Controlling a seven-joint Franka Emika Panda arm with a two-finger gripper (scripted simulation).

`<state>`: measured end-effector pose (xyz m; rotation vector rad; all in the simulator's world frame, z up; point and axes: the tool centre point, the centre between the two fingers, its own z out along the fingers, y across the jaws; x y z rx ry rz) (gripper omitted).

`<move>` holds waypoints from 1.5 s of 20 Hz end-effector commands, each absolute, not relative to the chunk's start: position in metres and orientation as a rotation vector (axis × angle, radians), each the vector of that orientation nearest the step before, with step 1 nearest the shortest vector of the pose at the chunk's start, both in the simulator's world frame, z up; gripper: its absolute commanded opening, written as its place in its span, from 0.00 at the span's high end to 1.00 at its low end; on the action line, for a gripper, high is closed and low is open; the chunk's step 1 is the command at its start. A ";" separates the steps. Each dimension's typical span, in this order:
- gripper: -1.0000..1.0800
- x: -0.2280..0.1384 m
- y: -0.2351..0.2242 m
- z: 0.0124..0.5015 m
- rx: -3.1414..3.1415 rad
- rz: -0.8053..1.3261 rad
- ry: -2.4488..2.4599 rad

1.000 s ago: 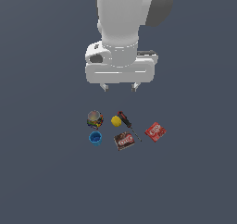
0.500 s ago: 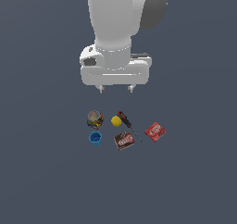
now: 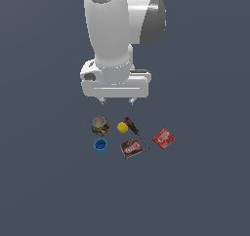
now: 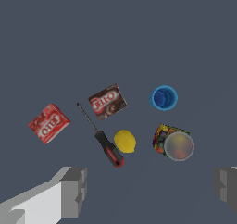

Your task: Pick up a designated object from a clutter of objects.

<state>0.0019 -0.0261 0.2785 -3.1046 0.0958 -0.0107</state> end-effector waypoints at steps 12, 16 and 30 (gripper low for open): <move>0.04 -0.019 -0.094 0.163 -3.096 -0.004 0.378; 0.04 -0.031 -0.110 0.137 -3.096 -0.002 0.449; 0.04 -0.046 -0.128 0.108 -3.096 0.002 0.528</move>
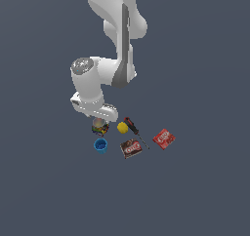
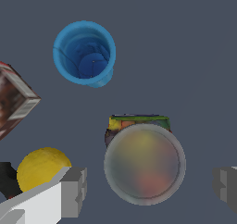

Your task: Pick up a designated object from a clutter of objects.

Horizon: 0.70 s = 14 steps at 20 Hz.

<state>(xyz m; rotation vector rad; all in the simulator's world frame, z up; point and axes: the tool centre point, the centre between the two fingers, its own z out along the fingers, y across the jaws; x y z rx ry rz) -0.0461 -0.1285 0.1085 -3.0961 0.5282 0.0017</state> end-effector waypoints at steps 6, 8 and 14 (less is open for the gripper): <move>0.04 -0.047 -0.129 0.090 -3.097 0.001 0.530; 0.04 -0.047 -0.129 0.080 -3.097 0.001 0.531; 0.04 -0.047 -0.129 0.060 -3.097 0.000 0.532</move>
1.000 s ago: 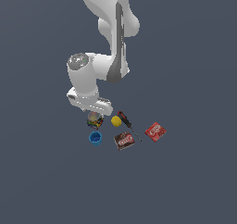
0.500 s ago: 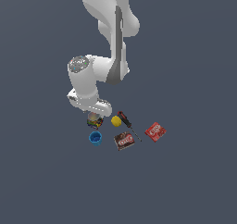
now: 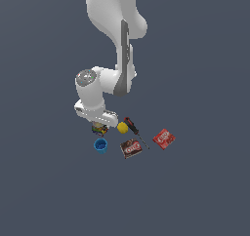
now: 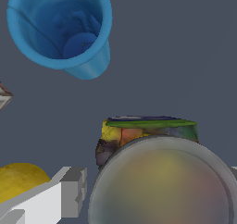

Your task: Pick up a designated object from a clutter of objects.

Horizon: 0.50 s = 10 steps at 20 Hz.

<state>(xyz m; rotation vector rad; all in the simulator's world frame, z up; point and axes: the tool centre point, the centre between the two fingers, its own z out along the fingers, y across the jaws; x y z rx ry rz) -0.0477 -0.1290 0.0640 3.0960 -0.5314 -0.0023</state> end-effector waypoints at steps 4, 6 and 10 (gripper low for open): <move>1.00 -0.047 -0.129 0.058 3.096 0.000 -0.532; 1.00 -0.047 -0.129 0.058 3.096 0.000 -0.532; 1.00 -0.047 -0.129 0.058 3.096 0.000 -0.532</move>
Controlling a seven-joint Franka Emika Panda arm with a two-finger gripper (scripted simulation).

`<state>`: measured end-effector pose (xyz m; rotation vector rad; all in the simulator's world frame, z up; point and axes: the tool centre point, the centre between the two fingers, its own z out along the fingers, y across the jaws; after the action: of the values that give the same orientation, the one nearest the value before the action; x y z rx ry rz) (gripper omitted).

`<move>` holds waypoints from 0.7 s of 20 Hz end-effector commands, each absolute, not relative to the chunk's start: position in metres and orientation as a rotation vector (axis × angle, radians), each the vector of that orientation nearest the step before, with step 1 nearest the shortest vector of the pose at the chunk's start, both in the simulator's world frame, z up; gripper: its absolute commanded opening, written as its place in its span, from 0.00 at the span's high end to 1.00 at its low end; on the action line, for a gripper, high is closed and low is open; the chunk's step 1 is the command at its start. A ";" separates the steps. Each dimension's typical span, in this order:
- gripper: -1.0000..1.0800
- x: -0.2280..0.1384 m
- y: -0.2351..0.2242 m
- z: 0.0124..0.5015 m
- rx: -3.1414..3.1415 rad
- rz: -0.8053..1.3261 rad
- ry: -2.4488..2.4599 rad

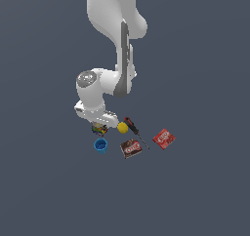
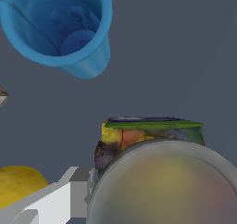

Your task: Pick up a designated object from a clutter of objects.

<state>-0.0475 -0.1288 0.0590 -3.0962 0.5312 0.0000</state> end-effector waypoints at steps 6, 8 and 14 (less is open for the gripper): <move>1.00 -0.048 -0.128 0.060 -3.096 0.000 0.531; 1.00 -0.048 -0.128 0.063 -3.096 0.000 0.531; 1.00 -0.048 -0.121 0.082 -3.096 0.000 0.531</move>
<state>-0.0495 -0.1229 0.0748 -3.0958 0.5316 0.0059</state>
